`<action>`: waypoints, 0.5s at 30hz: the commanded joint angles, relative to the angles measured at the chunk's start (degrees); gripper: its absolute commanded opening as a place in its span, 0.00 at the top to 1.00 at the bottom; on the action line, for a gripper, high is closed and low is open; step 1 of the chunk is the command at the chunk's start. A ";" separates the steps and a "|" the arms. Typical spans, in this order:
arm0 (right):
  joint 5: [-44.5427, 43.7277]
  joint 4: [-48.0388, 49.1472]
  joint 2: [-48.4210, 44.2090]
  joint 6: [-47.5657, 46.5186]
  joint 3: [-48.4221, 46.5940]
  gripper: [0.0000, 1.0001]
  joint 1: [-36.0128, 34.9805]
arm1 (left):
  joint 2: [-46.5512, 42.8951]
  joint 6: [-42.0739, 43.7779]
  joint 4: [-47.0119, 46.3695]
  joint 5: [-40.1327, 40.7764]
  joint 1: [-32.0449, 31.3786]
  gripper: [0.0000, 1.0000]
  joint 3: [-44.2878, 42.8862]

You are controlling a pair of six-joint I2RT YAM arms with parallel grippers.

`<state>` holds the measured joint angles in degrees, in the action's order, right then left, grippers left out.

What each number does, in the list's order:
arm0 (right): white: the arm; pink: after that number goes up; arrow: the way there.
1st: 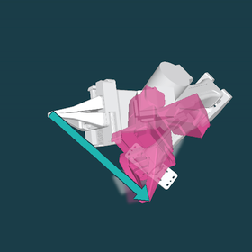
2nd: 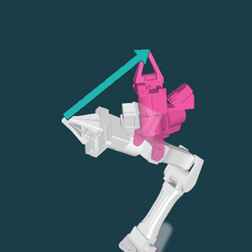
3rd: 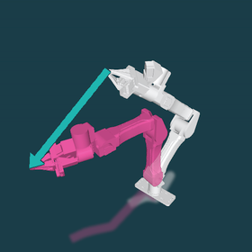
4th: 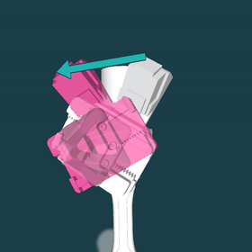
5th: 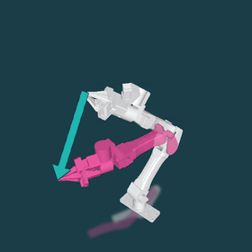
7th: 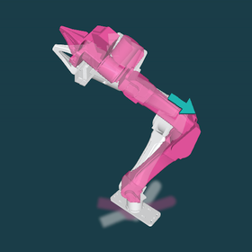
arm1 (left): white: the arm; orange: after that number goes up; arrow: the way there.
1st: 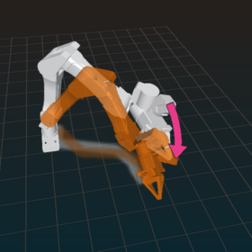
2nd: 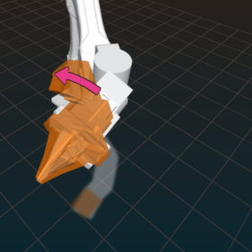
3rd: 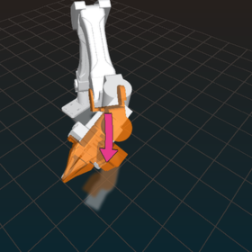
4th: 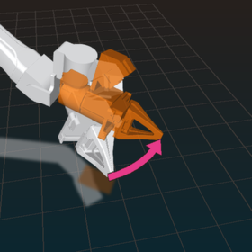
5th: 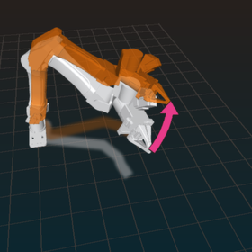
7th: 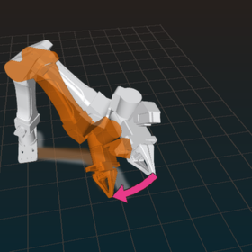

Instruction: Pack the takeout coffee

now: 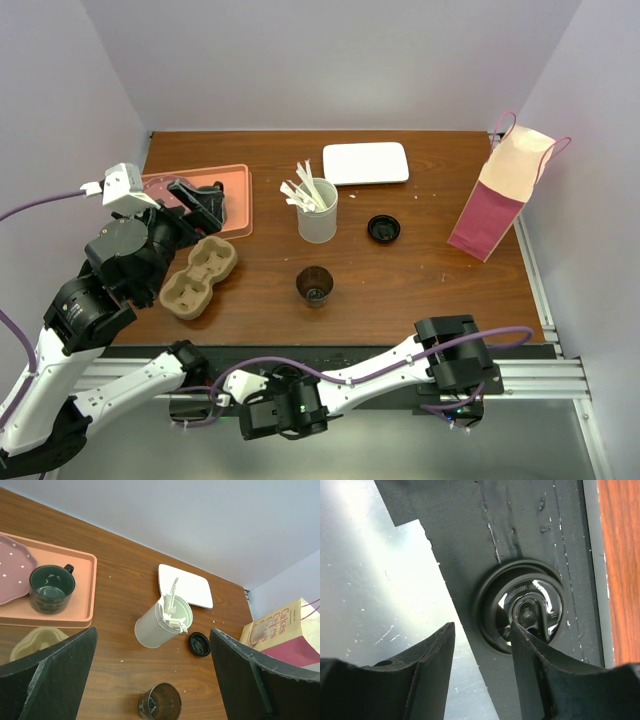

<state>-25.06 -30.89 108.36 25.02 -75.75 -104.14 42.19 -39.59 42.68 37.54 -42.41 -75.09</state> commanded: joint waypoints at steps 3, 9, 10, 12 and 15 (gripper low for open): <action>-4.38 -1.80 -2.80 -0.05 -2.83 0.54 0.16 | 0.08 2.15 -3.39 1.13 0.05 0.00 0.12; -2.38 -2.07 -4.98 1.00 -1.52 0.22 2.62 | -0.10 4.00 -4.18 1.31 0.05 0.00 0.91; -1.58 -1.11 -5.69 0.91 -0.99 0.20 4.02 | -0.18 4.52 -4.27 1.31 0.05 0.00 0.82; -0.96 -0.57 -6.92 1.00 0.07 0.18 5.43 | -0.27 4.96 -4.01 1.31 0.05 0.00 0.82; 1.67 0.31 -7.28 0.39 1.12 0.17 7.45 | -0.71 5.23 -3.92 1.48 0.05 0.00 1.08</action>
<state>-25.65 -32.67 104.51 25.32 -75.70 -99.15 42.13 -36.27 40.99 37.71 -42.41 -74.61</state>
